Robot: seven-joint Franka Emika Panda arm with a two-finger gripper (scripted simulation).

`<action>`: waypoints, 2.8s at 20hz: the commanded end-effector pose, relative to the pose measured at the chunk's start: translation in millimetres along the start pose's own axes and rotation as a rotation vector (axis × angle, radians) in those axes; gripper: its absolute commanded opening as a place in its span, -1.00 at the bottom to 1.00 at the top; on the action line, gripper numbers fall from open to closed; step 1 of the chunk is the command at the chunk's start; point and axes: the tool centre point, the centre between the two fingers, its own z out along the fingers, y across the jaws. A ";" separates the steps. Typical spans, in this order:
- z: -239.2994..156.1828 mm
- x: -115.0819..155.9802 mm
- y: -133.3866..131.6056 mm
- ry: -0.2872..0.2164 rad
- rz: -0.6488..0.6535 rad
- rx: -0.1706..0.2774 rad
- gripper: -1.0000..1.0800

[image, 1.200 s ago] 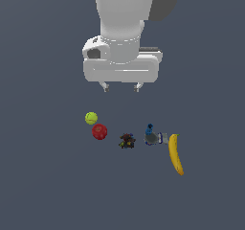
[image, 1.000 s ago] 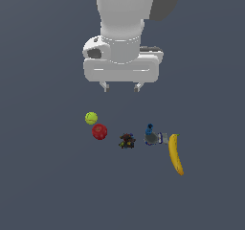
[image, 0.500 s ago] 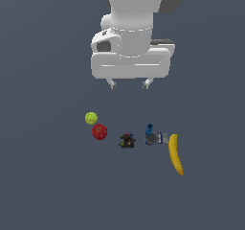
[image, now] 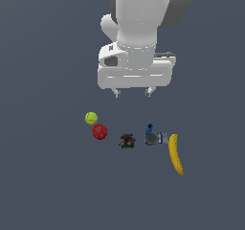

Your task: Pick up a designated object from a clutter of objects.

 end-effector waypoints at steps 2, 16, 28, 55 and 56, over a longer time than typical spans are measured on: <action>25.7 2.2 -11.0 -0.009 -0.041 -0.004 0.92; 168.3 -12.7 -79.8 -0.053 -0.287 -0.003 0.92; 200.9 -23.9 -97.0 -0.064 -0.346 0.004 0.92; 252.1 -27.5 -97.3 -0.063 -0.349 0.004 -1.00; 251.8 -27.4 -97.5 -0.063 -0.349 0.004 -1.00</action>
